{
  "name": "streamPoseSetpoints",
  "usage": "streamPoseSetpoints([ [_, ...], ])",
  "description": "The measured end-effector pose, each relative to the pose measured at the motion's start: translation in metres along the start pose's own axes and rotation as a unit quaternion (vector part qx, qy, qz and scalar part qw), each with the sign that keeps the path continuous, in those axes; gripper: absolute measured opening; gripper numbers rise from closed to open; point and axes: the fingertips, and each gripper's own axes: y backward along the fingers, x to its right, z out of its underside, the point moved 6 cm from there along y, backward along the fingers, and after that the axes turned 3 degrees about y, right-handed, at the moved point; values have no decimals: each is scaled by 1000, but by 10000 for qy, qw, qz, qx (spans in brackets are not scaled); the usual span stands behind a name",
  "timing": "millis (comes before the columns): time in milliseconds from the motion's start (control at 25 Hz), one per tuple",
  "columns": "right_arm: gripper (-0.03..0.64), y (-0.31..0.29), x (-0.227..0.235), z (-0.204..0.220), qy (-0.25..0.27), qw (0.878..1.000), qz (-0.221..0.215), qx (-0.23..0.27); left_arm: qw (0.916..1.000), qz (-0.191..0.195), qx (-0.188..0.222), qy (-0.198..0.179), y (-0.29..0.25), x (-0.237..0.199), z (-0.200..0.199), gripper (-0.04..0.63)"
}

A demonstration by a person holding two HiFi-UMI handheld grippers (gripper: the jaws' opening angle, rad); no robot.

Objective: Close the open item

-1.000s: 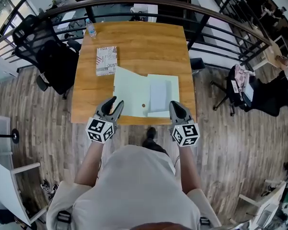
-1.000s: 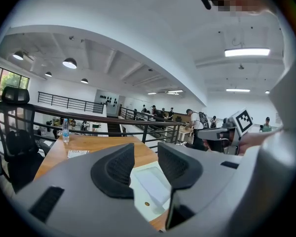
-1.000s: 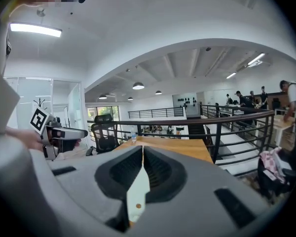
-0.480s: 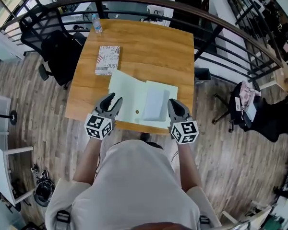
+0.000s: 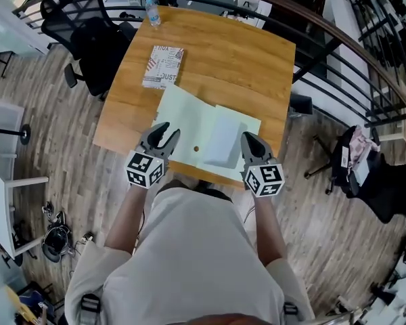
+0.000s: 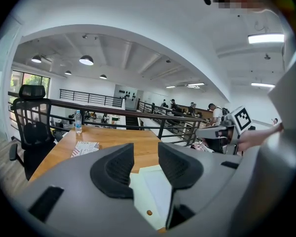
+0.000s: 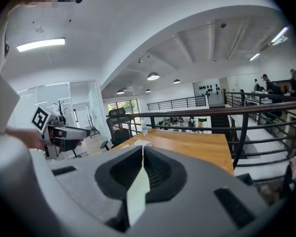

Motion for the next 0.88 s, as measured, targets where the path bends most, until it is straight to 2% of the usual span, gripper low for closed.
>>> streamPoseSetpoints([
  [360, 11, -16, -7, -2, 23, 9999, -127, -83, 9998, -165, -16, 75, 3, -20, 0, 135],
  [880, 11, -50, -39, -13, -40, 9996, 234, -173, 9995, 148, -261, 71, 1, -83, -6, 135],
])
